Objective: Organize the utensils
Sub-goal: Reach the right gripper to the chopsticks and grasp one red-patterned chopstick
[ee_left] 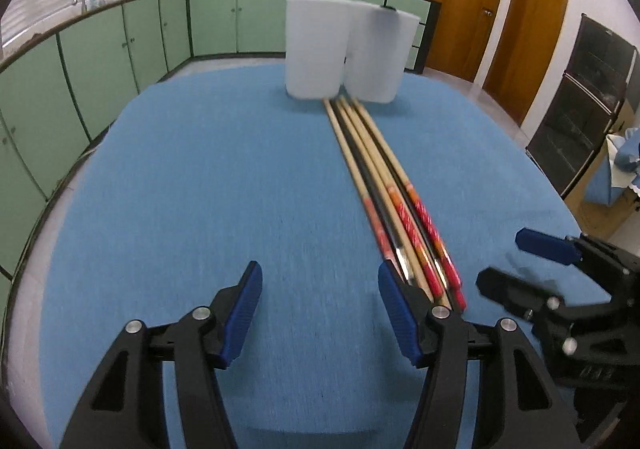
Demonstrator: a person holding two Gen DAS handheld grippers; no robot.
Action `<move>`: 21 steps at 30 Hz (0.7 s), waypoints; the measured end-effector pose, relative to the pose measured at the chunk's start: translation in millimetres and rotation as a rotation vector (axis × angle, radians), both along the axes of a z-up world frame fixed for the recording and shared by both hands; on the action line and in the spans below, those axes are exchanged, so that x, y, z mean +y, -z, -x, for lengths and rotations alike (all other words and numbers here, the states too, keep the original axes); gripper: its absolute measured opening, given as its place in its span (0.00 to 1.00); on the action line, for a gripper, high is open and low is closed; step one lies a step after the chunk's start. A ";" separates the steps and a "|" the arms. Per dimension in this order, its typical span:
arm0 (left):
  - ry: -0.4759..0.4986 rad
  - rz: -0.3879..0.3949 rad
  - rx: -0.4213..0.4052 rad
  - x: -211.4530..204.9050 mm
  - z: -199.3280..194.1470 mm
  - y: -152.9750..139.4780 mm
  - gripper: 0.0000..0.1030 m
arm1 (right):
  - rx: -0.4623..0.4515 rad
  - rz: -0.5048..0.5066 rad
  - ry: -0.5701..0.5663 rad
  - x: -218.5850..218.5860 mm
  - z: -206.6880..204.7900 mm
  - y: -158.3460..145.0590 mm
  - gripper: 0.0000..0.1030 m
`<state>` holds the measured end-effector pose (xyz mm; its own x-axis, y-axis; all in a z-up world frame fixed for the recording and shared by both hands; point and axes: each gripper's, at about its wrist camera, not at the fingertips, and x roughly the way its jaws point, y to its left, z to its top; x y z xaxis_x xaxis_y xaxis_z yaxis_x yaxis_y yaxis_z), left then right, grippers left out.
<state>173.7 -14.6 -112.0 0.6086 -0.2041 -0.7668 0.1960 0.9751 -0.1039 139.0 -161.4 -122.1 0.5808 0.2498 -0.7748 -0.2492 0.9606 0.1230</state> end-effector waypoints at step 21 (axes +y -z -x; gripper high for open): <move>-0.040 -0.011 -0.006 1.3 7.0 6.3 0.58 | -0.020 0.085 0.086 -8.9 -1.2 3.0 0.59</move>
